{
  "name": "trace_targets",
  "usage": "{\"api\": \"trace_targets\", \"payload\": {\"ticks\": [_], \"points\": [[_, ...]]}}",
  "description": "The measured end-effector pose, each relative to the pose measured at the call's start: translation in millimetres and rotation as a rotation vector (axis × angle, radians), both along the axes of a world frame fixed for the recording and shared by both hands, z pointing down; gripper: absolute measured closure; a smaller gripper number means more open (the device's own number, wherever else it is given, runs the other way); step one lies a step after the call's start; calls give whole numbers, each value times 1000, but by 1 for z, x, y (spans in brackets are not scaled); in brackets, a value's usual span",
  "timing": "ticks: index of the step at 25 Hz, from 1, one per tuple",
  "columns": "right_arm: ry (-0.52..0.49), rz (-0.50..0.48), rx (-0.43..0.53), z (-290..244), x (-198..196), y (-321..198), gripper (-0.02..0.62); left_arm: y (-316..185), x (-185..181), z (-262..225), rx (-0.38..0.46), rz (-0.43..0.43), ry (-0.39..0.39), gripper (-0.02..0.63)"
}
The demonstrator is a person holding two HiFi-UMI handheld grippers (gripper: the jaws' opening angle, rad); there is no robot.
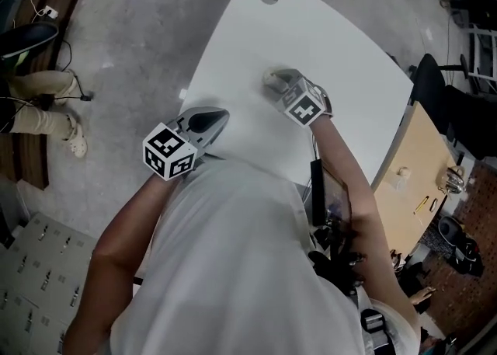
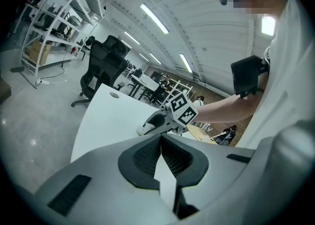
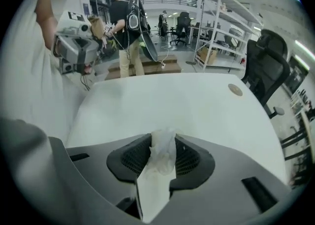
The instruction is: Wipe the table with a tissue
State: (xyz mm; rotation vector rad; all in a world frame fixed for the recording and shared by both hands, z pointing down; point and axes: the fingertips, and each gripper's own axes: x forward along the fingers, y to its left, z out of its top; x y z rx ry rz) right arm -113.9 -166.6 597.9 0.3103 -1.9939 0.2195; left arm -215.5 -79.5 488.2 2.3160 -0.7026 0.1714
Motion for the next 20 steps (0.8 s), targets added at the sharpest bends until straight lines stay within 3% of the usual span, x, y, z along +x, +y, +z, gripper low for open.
{"api": "trace_targets", "payload": {"ticks": [3,8,14,20], "points": [[-171,82,-174,-8,-4,33,468,-2,7,-2,9,46,6,600],[-416,350,-203,-38,24,63,468,-3,21,1,6,128,6,600],[-571,600,-160,-60,73,91,466,0,50,3,11,231,-5,600],[-641,764,-29,-77,119,106,466,14,83,1,51,348,-18,600]]}}
